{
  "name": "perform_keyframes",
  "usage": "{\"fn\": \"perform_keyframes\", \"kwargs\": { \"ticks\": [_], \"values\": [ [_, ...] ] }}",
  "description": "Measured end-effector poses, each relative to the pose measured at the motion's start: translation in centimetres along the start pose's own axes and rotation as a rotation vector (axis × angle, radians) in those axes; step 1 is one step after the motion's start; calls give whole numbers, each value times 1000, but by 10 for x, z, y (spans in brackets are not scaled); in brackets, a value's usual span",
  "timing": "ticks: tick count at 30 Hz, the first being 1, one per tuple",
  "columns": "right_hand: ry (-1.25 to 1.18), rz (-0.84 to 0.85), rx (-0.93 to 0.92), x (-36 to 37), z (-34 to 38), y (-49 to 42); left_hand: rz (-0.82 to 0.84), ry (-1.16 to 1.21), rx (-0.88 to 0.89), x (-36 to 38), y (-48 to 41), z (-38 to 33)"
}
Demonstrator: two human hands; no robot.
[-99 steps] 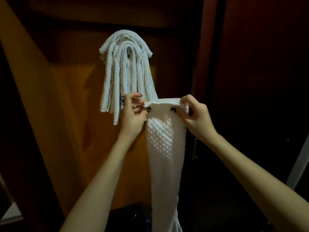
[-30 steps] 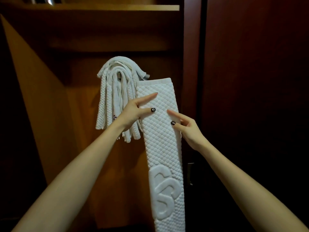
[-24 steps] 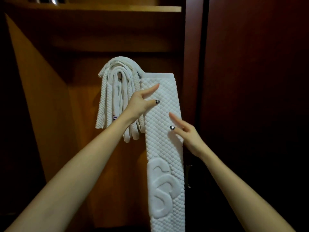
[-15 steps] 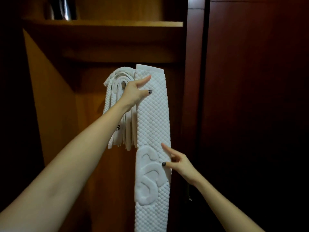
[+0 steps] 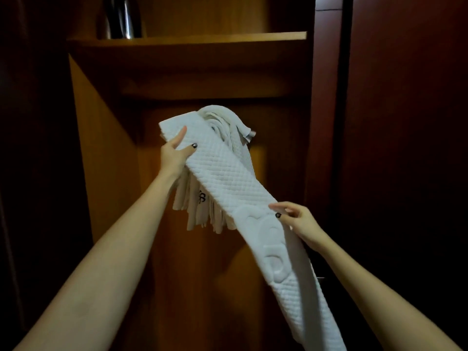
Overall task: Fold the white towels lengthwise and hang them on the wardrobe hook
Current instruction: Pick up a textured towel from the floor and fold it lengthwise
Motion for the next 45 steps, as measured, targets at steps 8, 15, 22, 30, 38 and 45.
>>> {"fn": "perform_keyframes", "kwargs": {
  "ticks": [8,15,22,30,38,45],
  "values": [
    [76,-106,-190,18,71,-77,-8,111,45,-58,-52,26],
    [148,-185,-313,32,138,-143,-33,119,112,-71,-104,21],
    [310,-258,-337,52,158,-190,-30,-32,166,-88,-144,43],
    [186,-179,-359,48,184,-262,58,-158,206,-101,-200,48],
    [275,-62,-338,53,190,-356,-137,6,158,-98,-255,76],
    [487,100,-316,53,164,-421,-117,-187,109,-80,-273,130]
  ]
}}
Point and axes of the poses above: each hand's wrist, its own y-axis away from the middle knuckle, its own x-axis out of the palm, z = x × y, the point moved 2 cm from there along -y, towards the middle knuckle, and after that the axes turned 8 degrees about -y, right-handed, at the moved point
